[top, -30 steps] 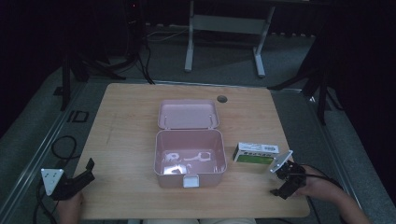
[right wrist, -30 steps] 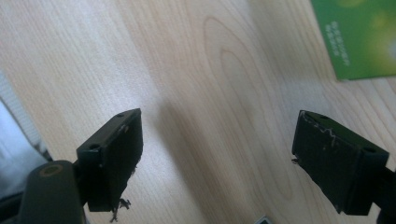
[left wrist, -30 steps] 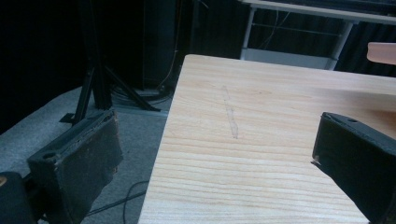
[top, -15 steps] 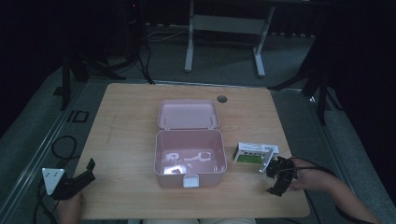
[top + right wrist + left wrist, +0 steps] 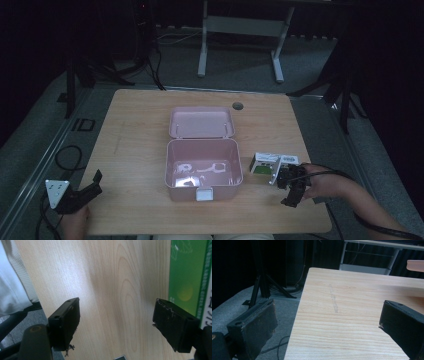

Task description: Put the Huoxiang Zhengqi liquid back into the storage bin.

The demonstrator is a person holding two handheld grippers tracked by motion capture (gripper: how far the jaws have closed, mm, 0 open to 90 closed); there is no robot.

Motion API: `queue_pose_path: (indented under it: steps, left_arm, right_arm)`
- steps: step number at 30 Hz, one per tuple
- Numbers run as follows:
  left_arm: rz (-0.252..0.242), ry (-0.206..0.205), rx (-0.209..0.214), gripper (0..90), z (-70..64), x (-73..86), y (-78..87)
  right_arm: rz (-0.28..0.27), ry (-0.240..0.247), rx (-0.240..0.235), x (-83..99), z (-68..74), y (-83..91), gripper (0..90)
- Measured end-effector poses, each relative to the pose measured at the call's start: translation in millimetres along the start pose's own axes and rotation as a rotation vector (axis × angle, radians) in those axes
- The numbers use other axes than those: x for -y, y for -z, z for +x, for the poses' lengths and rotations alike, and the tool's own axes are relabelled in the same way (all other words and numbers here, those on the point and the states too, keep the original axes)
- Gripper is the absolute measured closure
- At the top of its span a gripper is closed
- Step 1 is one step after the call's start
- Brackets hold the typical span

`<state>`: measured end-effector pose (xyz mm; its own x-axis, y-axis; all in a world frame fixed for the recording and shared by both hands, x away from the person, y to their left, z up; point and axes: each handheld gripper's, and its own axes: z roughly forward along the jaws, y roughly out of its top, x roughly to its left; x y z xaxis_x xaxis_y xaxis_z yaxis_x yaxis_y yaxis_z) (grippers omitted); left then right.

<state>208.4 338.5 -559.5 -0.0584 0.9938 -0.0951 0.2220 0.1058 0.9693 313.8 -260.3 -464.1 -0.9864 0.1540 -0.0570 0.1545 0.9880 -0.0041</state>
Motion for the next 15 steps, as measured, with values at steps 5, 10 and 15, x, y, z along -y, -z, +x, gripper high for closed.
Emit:
queue_pose_path:
  steps: [5,10,15]
  left_arm:
    - [0.001,0.000,0.001,1.6,0.0,0.0,-0.1]
    - [0.002,-0.003,0.001,1.6,-0.2,0.0,-0.1]
    - [0.005,-0.003,0.001,1.6,-0.5,0.0,-0.3]
  right_arm:
    - [-0.016,0.014,0.002,-5.5,-2.2,14.9,24.9]
    - [-0.034,0.018,0.010,-7.8,-6.1,31.0,25.4]
    - [-0.051,0.027,0.036,-9.3,-12.7,48.7,28.3]
